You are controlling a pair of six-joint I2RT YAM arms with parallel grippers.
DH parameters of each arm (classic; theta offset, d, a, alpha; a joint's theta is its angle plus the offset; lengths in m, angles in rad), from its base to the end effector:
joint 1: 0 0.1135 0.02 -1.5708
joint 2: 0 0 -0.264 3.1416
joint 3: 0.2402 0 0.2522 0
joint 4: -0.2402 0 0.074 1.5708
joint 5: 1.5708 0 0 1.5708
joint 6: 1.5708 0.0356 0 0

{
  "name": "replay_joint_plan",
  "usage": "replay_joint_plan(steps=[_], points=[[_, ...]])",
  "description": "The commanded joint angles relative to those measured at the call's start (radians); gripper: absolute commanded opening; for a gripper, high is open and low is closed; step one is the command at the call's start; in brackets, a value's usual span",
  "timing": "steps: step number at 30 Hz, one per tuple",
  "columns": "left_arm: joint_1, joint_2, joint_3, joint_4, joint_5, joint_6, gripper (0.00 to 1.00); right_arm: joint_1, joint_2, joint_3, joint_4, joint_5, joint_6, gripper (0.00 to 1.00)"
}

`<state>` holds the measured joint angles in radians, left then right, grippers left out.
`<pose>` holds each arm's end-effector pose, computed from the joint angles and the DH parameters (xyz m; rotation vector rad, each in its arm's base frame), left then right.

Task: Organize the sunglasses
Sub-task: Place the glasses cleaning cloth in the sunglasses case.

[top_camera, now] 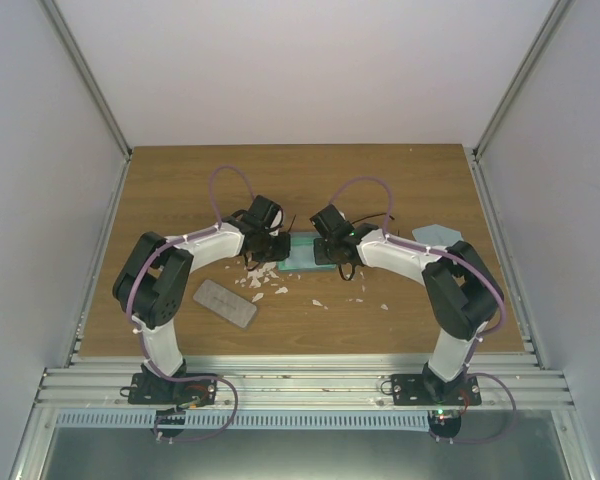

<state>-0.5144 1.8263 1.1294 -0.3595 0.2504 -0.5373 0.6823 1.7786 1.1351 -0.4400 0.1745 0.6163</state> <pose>0.3147 -0.1880 0.1633 0.0595 2.7458 -0.6612 0.2814 0.2206 0.1765 -0.0297 2.6429 0.2131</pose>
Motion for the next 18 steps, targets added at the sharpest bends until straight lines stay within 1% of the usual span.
replay_joint_plan(steps=[1, 9, 18], points=[[0.007, -0.039, 0.024, 0.000, 0.010, 0.014, 0.00, -0.011, -0.018, 0.023, -0.007, 0.007, -0.005, 0.00], [0.005, -0.080, 0.018, -0.019, 0.011, 0.002, 0.00, -0.011, -0.043, 0.024, -0.022, 0.001, 0.000, 0.01], [0.003, -0.027, 0.011, -0.014, 0.014, -0.001, 0.00, -0.010, -0.001, 0.015, -0.026, -0.011, 0.002, 0.01]])
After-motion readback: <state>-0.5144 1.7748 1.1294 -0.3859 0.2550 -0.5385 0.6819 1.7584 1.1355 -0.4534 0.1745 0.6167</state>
